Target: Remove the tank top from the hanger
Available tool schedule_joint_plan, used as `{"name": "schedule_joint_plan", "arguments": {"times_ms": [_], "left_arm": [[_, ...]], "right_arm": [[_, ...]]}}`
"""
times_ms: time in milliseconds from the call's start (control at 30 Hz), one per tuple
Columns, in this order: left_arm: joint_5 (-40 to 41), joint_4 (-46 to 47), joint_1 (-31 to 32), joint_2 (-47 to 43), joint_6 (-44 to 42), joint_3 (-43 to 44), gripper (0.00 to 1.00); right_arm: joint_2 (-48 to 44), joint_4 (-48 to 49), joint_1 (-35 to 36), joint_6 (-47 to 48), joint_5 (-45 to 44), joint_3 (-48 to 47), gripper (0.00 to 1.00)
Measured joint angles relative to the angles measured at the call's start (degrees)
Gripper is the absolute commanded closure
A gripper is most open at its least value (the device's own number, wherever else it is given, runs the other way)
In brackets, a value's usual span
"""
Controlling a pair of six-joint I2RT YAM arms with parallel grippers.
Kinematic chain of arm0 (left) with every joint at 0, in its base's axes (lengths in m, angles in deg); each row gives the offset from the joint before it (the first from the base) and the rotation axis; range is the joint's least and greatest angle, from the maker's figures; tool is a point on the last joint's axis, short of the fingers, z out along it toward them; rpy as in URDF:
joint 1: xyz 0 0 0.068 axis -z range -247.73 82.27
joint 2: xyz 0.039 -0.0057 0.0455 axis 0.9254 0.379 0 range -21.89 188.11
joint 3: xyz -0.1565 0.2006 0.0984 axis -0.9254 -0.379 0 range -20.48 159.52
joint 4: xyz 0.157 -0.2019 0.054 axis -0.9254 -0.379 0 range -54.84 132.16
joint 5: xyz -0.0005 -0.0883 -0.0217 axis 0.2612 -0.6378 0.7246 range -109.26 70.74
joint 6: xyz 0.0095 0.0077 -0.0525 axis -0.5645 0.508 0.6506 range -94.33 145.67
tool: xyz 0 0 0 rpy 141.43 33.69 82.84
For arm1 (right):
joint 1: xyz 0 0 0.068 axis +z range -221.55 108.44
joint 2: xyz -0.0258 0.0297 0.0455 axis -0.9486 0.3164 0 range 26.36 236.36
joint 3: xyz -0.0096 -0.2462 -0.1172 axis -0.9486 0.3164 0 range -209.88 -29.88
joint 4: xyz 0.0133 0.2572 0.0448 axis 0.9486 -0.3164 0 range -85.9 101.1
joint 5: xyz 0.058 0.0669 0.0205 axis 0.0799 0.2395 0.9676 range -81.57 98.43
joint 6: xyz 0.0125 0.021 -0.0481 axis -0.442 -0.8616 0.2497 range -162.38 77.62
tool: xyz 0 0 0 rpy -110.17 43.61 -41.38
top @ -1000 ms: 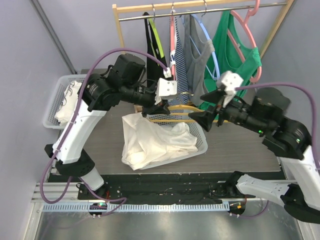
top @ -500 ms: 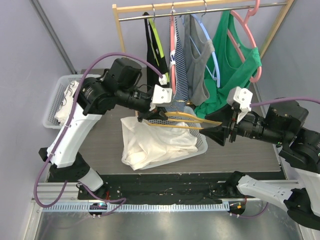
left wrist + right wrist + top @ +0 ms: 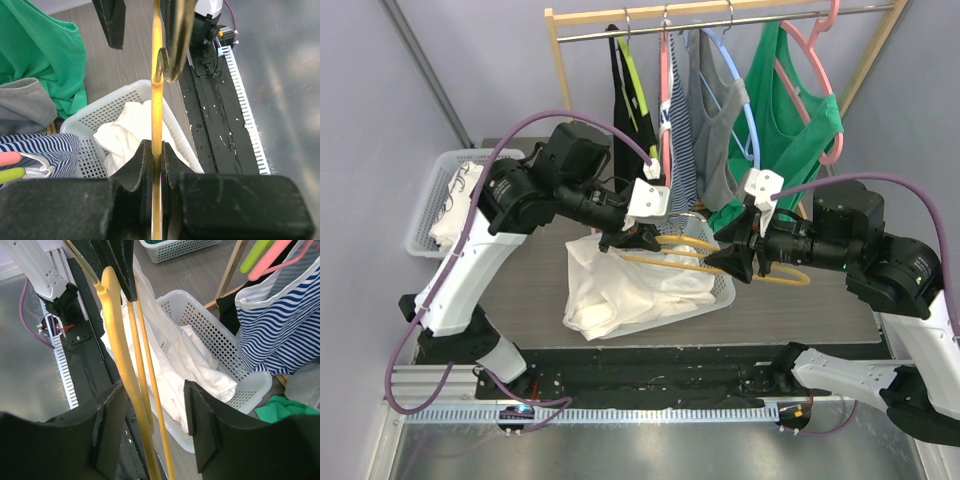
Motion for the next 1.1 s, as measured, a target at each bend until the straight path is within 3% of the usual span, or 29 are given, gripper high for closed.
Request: {"name": "schedule_joint_plan", "arguments": {"times_ms": [100, 133, 167, 200, 233, 267, 300, 433, 633, 800, 967, 1100], "left_arm": [[0.04, 0.00, 0.09, 0.00, 0.09, -0.09, 1.00], [0.09, 0.04, 0.09, 0.00, 0.15, -0.11, 1.00], [0.24, 0.13, 0.11, 0.00, 0.17, -0.11, 0.90], [0.66, 0.22, 0.09, 0.00, 0.22, -0.11, 0.74], [1.31, 0.66, 0.02, 0.02, 0.52, -0.09, 0.33], [1.64, 0.72, -0.02, 0.04, 0.87, -0.09, 0.13], [2.69, 0.74, 0.04, 0.04, 1.25, 0.04, 0.01], [10.40, 0.33, 0.59, -0.66, 4.68, 1.90, 0.00], [27.34, 4.76, 0.63, -4.96, 6.03, 5.40, 0.00], [39.34, 10.01, 0.61, -12.92, 4.92, -0.85, 0.00], [46.07, 11.37, 0.02, -18.25, 4.31, -12.39, 0.00], [47.60, 12.04, -0.04, -16.52, 4.90, -15.30, 0.02]], "right_arm": [[0.52, -0.11, 0.00, 0.44, 0.09, -0.07, 0.74], [0.52, -0.15, 0.00, 0.52, 0.24, -0.07, 0.89], [0.50, -0.20, 0.00, 0.59, 0.46, -0.07, 0.97], [0.48, -0.24, 0.09, 0.92, 0.94, -0.07, 0.99], [0.35, -0.57, 0.37, 1.14, 2.25, -0.04, 0.99], [0.15, -0.46, 0.61, 1.38, 2.60, 0.02, 0.99], [-0.15, -0.42, 0.57, 1.05, 2.38, 0.24, 0.99], [-4.79, 3.30, 0.00, -1.55, -0.48, 6.99, 0.99], [-17.97, 16.57, 0.00, -9.51, -6.21, 25.64, 0.99], [-27.58, 28.13, 0.00, -16.72, -10.75, 37.40, 0.99], [-29.42, 35.52, 0.00, -20.31, -12.48, 39.26, 0.99], [-27.17, 38.10, 0.00, -21.27, -12.24, 36.48, 0.99]]}}
